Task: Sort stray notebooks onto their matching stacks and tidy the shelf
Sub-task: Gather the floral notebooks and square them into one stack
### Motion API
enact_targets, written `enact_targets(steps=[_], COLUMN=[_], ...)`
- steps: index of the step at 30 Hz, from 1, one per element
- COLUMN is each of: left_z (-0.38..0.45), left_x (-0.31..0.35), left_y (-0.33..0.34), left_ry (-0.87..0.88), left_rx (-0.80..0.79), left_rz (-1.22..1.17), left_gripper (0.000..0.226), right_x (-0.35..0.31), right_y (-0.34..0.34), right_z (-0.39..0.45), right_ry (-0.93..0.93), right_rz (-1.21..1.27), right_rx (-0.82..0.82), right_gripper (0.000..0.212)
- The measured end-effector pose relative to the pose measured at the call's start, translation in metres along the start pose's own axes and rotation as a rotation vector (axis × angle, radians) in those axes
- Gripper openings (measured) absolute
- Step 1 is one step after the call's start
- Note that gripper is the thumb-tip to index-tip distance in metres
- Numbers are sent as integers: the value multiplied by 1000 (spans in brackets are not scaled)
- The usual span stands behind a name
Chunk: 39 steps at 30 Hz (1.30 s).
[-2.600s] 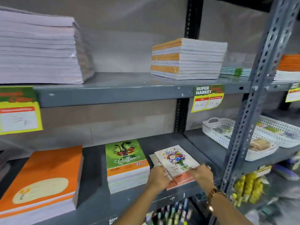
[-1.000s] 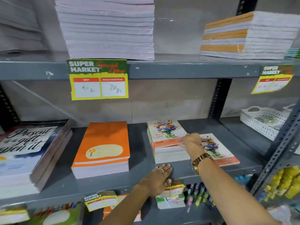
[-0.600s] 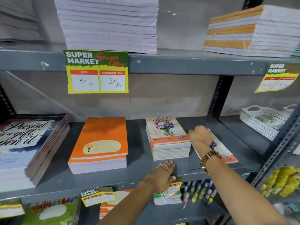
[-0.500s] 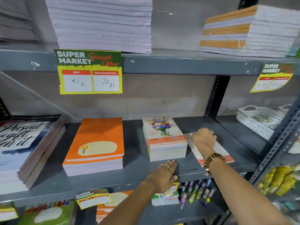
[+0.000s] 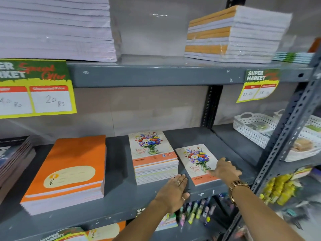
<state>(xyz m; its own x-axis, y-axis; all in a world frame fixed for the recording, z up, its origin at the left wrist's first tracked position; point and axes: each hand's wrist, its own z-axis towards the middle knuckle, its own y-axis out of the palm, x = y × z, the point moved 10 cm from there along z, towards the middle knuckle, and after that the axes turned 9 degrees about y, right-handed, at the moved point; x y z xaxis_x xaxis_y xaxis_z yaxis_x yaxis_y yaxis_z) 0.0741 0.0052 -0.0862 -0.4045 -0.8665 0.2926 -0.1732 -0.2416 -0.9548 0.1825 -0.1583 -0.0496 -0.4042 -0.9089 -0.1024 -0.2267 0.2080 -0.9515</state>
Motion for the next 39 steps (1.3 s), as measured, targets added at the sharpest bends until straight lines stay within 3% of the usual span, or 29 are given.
enact_targets(steps=[5, 10, 13, 15, 18, 23, 29, 34, 39], left_z=[1, -2, -5, -10, -17, -39, -67, -90, -111], left_x=[-2, -1, -2, -3, -7, -16, -26, -40, -58], left_y=[2, 0, 1, 2, 3, 1, -7, -14, -15], left_ry=[-4, 4, 0, -6, -15, -35, -64, -101, -155], left_rx=[18, 17, 13, 14, 15, 6, -3, -1, 22], left_rz=[10, 23, 31, 32, 34, 27, -1, -9, -57], left_gripper=[62, 62, 61, 59, 56, 53, 52, 53, 54], right_x=[2, -3, -7, -12, -25, -51, -65, -97, -129], right_y=[5, -5, -15, -31, -63, -108, -140, -132, -74], right_z=[13, 9, 3, -7, -31, -85, -134, -147, -123], right_ry=[62, 69, 33, -17, -114, -275, -345, -345, -192], right_rz=[43, 76, 264, 375, 354, 291, 631, 793, 906], right_rx=[-62, 11, 73, 141, 307, 621, 770, 600, 155], right_gripper=[96, 87, 75, 56, 41, 33, 25, 25, 32])
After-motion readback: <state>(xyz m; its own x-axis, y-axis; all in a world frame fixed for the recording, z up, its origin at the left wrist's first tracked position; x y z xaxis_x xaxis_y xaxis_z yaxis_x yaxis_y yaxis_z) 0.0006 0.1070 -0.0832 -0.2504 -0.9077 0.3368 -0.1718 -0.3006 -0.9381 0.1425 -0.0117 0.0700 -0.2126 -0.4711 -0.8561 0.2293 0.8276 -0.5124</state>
